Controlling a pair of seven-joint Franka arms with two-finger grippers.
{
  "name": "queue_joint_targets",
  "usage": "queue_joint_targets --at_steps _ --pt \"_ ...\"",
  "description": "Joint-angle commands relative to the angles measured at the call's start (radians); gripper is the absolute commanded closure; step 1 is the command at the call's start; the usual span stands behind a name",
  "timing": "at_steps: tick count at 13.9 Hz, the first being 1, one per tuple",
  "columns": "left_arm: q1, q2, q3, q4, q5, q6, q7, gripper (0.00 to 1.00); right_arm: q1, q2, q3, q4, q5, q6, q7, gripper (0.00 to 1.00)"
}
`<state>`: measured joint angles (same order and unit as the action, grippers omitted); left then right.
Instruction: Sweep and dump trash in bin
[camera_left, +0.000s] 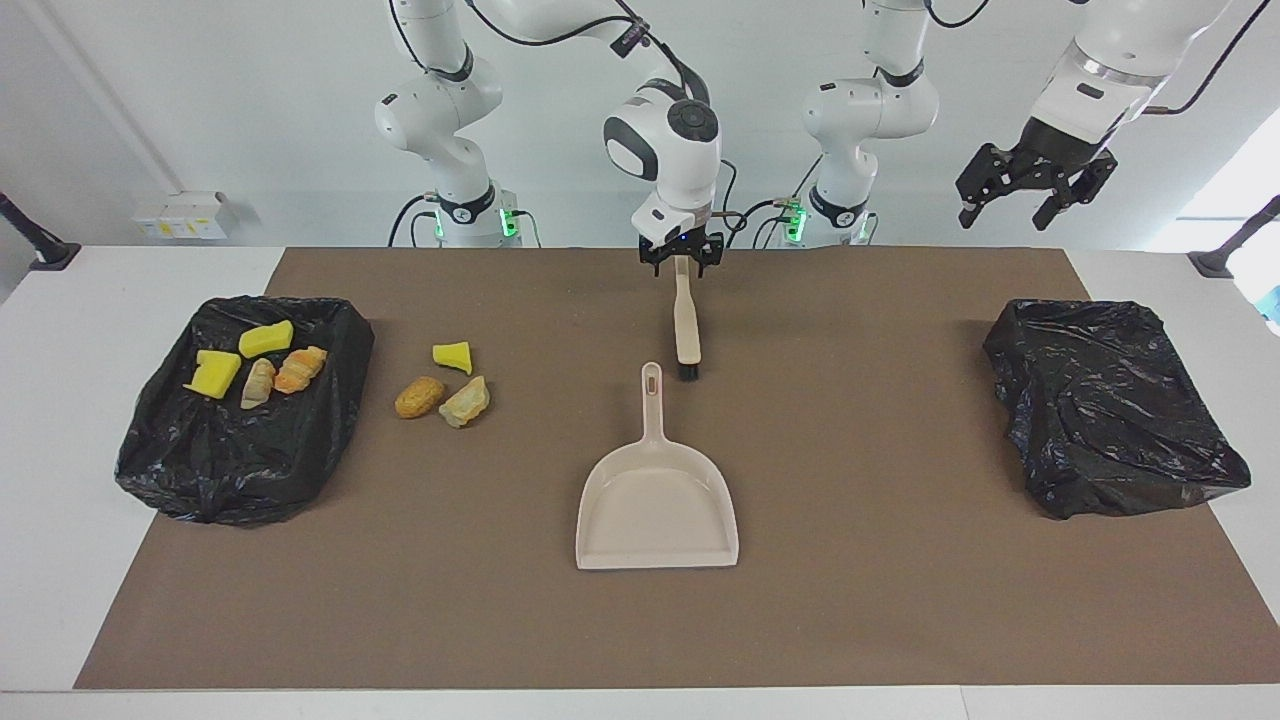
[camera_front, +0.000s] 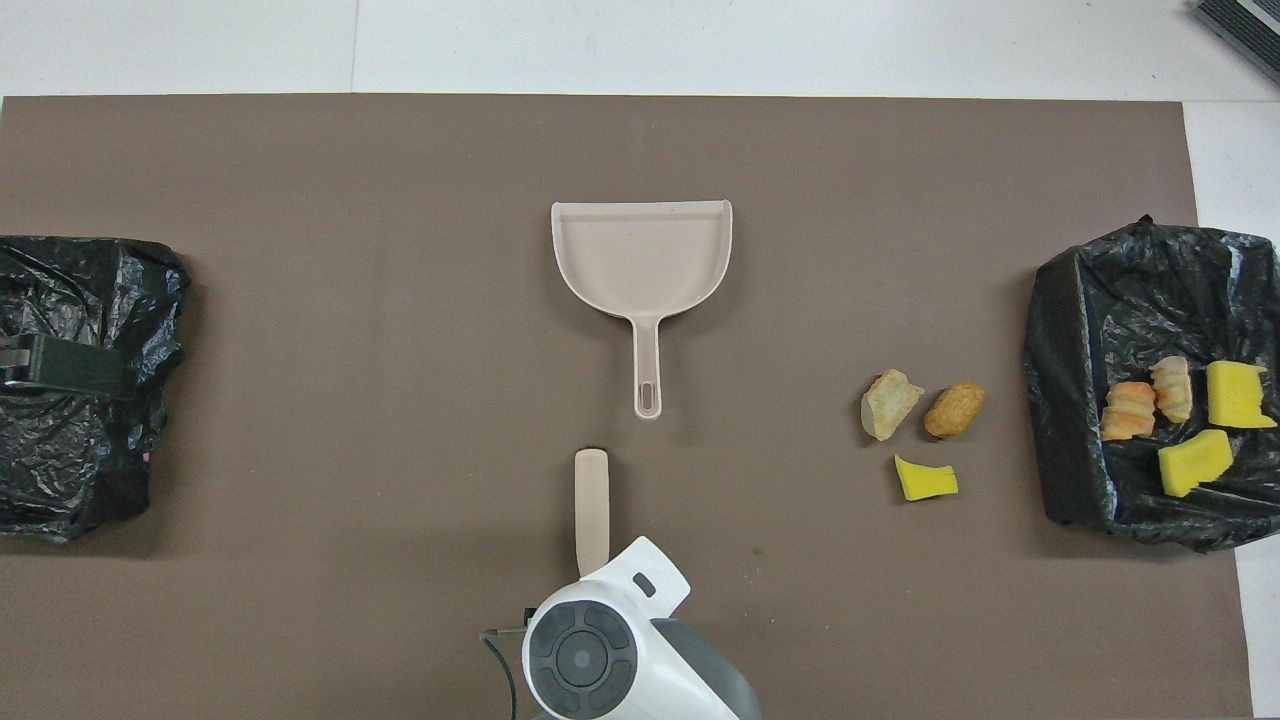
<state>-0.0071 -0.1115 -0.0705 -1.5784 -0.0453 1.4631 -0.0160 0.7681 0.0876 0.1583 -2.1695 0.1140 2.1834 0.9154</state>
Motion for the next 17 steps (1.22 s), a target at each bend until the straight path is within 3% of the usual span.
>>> queue_joint_targets --at_steps 1,3,9,10,12,13,17 --pt "-0.010 0.009 -0.006 -0.019 0.009 0.064 0.013 0.00 0.007 -0.005 0.000 -0.023 0.032 0.035 0.000 0.23" --pt "-0.042 0.024 -0.006 -0.020 0.007 0.121 0.010 0.00 0.007 0.001 0.000 -0.023 0.058 0.047 -0.007 0.32" --pt "-0.059 0.048 -0.006 -0.022 0.007 0.169 0.010 0.00 0.007 0.009 0.000 -0.023 0.113 0.044 -0.082 0.42" --pt "-0.074 0.059 -0.006 -0.020 0.007 0.183 0.008 0.00 0.007 0.009 0.000 -0.024 0.115 0.039 -0.087 0.54" --pt "-0.076 0.062 -0.006 -0.020 0.007 0.207 0.008 0.00 0.005 0.012 0.000 -0.020 0.113 0.029 -0.089 0.93" --pt "-0.076 0.064 -0.006 -0.020 0.007 0.210 0.010 0.00 0.005 0.015 0.000 -0.016 0.115 0.019 -0.086 1.00" --pt "-0.097 0.079 -0.006 -0.020 0.007 0.258 0.004 0.00 -0.007 0.000 -0.003 0.025 0.113 -0.084 -0.082 1.00"
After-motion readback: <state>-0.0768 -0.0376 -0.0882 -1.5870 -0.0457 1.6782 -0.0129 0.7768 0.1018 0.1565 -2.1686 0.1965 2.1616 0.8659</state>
